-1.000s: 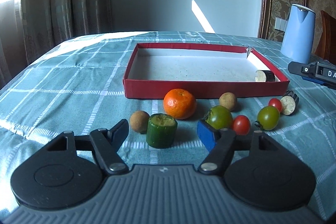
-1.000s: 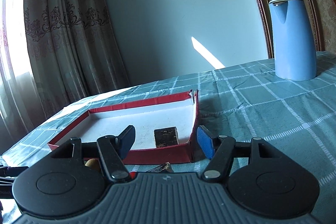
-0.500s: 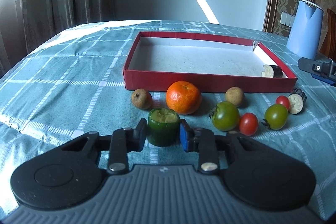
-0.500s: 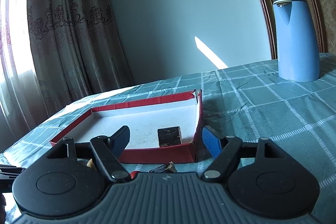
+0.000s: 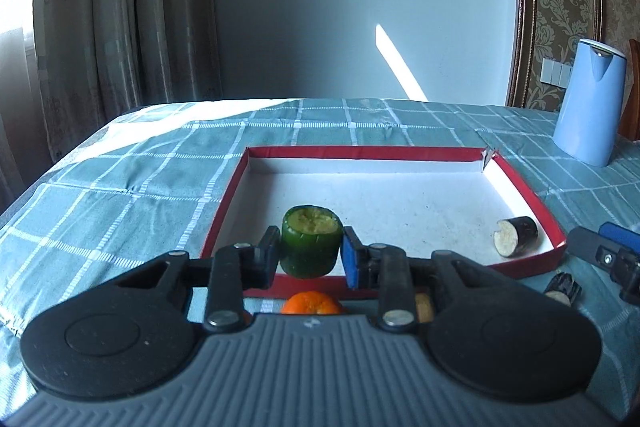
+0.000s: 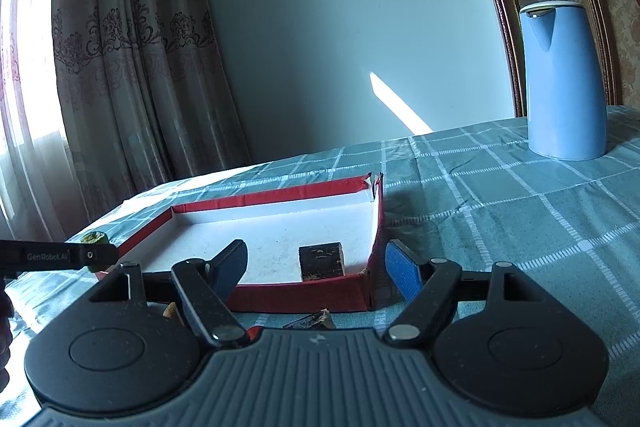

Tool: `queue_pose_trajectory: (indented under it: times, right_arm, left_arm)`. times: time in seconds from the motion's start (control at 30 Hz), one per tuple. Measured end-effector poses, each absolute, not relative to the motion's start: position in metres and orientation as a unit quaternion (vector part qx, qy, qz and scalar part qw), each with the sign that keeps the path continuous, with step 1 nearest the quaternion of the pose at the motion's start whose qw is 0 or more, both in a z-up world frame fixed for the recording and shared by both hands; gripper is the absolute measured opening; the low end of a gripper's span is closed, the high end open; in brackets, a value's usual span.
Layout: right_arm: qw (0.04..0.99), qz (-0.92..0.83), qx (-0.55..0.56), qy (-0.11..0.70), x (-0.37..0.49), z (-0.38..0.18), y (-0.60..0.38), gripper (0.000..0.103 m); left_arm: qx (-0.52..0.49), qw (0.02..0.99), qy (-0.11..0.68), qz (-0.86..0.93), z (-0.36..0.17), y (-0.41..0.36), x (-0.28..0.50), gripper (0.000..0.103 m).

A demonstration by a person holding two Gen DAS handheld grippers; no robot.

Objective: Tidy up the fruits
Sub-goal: 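Lower the cucumber piece into the red box and open the left gripper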

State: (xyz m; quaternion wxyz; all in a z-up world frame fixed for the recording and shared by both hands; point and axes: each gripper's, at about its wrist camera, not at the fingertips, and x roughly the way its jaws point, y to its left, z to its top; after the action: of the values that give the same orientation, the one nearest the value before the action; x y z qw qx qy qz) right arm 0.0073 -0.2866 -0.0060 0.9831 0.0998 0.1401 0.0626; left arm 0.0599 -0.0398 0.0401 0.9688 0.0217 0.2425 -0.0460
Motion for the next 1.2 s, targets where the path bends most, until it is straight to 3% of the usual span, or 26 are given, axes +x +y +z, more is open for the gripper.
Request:
queue_pose_trajectory:
  times: [0.4, 0.6, 0.77, 0.8, 1.03, 1.2]
  right_arm:
    - [0.983, 0.07, 0.099, 0.14, 0.007, -0.006, -0.285, 0.076]
    - [0.983, 0.07, 0.098, 0.14, 0.007, -0.006, -0.285, 0.076]
    - [0.982, 0.069, 0.107, 0.137, 0.007, -0.007, -0.288, 0.076]
    - [0.983, 0.069, 0.108, 0.135, 0.006, -0.006, -0.288, 0.076]
    - [0.983, 0.093, 0.11, 0.115, -0.001, -0.003, -0.288, 0.076]
    - [0.977, 0.126, 0.083, 0.148, -0.009, -0.005, -0.267, 0.076]
  left_arm:
    - [0.024, 0.955, 0.295, -0.025, 0.009, -0.053, 0.119, 0.03]
    - [0.035, 0.96, 0.278, -0.015, 0.009, -0.053, 0.11, 0.055]
    - [0.027, 0.966, 0.256, -0.014, 0.018, -0.044, 0.085, 0.093]
    - [0.024, 0.968, 0.251, -0.014, 0.02, -0.04, 0.077, 0.096]
    - [0.0, 0.972, 0.235, 0.003, 0.017, 0.004, 0.023, 0.1]
    - [-0.009, 0.97, 0.242, 0.023, 0.003, 0.029, 0.007, 0.101]
